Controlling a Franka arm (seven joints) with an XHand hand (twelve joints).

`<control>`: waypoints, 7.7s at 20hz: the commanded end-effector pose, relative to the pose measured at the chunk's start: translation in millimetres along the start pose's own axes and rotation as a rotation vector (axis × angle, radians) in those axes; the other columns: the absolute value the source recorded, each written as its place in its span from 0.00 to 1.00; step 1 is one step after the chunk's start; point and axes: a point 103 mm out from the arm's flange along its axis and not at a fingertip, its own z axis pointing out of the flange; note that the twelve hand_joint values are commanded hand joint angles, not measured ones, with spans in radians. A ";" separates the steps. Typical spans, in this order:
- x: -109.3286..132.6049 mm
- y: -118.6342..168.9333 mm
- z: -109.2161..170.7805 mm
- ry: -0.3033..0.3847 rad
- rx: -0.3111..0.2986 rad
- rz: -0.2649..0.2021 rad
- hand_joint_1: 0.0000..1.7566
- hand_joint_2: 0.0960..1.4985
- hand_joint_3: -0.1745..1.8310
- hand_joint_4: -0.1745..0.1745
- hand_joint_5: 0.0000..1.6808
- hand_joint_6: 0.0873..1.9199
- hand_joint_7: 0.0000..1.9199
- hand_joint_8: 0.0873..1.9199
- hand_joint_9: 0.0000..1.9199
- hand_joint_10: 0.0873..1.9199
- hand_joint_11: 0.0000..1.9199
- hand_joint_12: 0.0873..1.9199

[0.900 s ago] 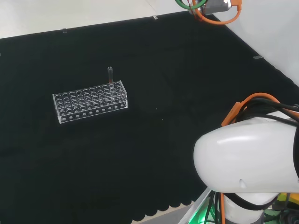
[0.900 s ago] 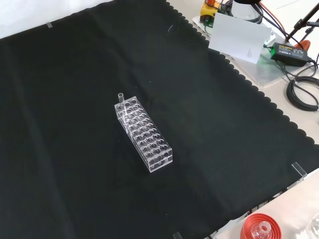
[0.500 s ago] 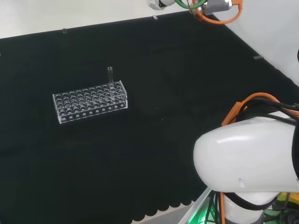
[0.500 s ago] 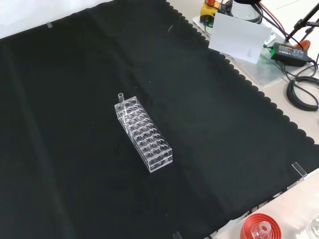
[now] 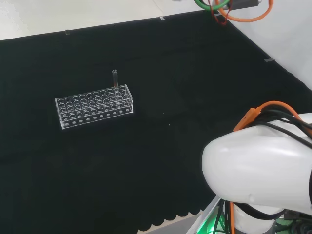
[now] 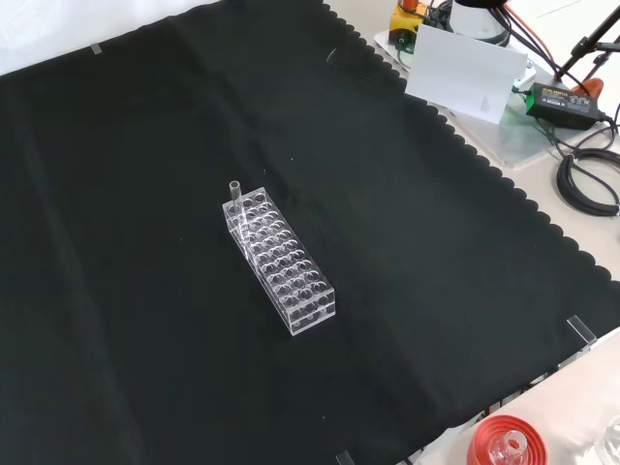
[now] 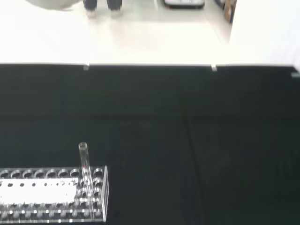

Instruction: Pick up the test tube.

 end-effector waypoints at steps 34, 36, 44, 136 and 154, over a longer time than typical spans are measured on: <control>74.1 120.6 135.5 -0.021 0.330 -0.167 0.44 0.47 0.30 0.30 0.12 0.01 0.12 0.48 0.12 0.51 0.00 0.81; 76.6 126.2 142.9 -0.025 0.343 -0.173 0.44 0.47 0.30 0.29 0.12 0.01 0.13 0.48 0.13 0.50 0.00 0.82; 86.9 150.2 177.9 -0.029 0.407 -0.179 0.45 0.46 0.31 0.28 0.13 0.01 0.14 0.47 0.14 0.50 0.01 0.81; 160.1 254.8 347.4 -0.042 0.433 -0.149 0.81 0.58 0.15 0.00 0.74 0.25 0.90 0.22 0.66 0.27 0.47 0.60; 157.1 259.4 325.0 -0.036 0.373 -0.175 0.81 0.47 0.27 0.00 0.81 0.16 0.94 0.16 0.72 0.17 0.53 0.58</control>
